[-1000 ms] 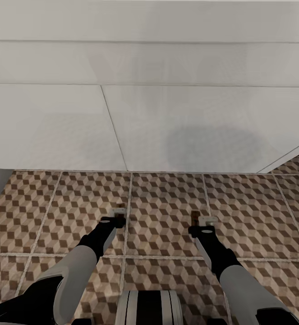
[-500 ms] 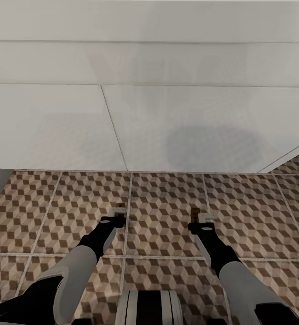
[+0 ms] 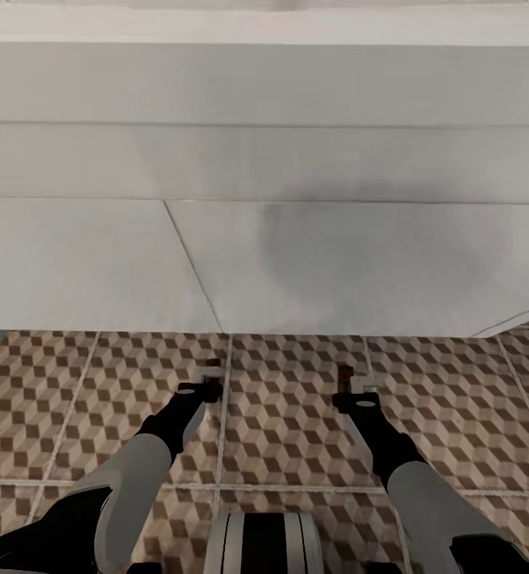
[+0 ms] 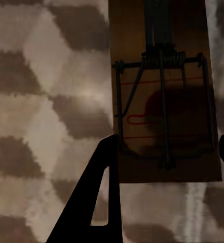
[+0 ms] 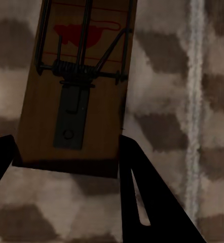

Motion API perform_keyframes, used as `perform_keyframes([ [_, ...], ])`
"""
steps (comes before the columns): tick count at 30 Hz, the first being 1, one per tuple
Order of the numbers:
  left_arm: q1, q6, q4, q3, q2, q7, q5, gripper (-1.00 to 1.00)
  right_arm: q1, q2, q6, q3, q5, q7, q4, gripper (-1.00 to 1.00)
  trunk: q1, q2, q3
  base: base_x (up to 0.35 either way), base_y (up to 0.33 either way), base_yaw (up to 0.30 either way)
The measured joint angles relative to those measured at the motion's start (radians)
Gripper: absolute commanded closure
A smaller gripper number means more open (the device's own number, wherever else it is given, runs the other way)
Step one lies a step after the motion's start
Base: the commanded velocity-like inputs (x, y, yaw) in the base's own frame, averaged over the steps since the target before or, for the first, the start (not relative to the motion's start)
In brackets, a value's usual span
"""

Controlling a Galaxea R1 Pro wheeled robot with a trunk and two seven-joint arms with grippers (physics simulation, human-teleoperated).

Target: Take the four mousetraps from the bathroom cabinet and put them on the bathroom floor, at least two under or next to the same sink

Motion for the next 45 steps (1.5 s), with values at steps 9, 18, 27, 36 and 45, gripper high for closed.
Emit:
perform_keyframes([
  [9,0.0,0.0,-0.002,0.0,0.0,0.0,-0.001,1.0,0.0,0.0,0.0,0.0,0.0,0.0,0.0,1.0,0.0,0.0,0.0,0.144,0.0,0.0],
  [18,0.0,0.0,-0.002,0.001,0.0,0.0,-0.001,1.0,0.0,0.0,0.0,0.0,0.0,0.0,0.0,1.0,0.001,0.0,0.0,0.013,0.0,0.0],
  [27,0.0,0.0,-0.002,0.002,0.0,0.0,-0.001,1.0,0.0,0.0,0.0,0.0,0.0,0.0,0.0,1.0,0.0,0.0,0.0,0.124,0.0,0.0],
  [36,0.0,0.0,-0.003,0.002,0.0,0.0,-0.001,1.0,0.0,0.0,0.0,0.0,0.0,0.0,0.0,1.0,0.0,0.0,0.0,0.063,0.0,0.0],
  [45,0.0,0.0,-0.004,0.002,0.0,0.0,-0.001,1.0,0.0,0.0,0.0,0.0,0.0,0.0,0.0,1.0,0.001,0.0,0.0,0.004,0.0,0.0],
])
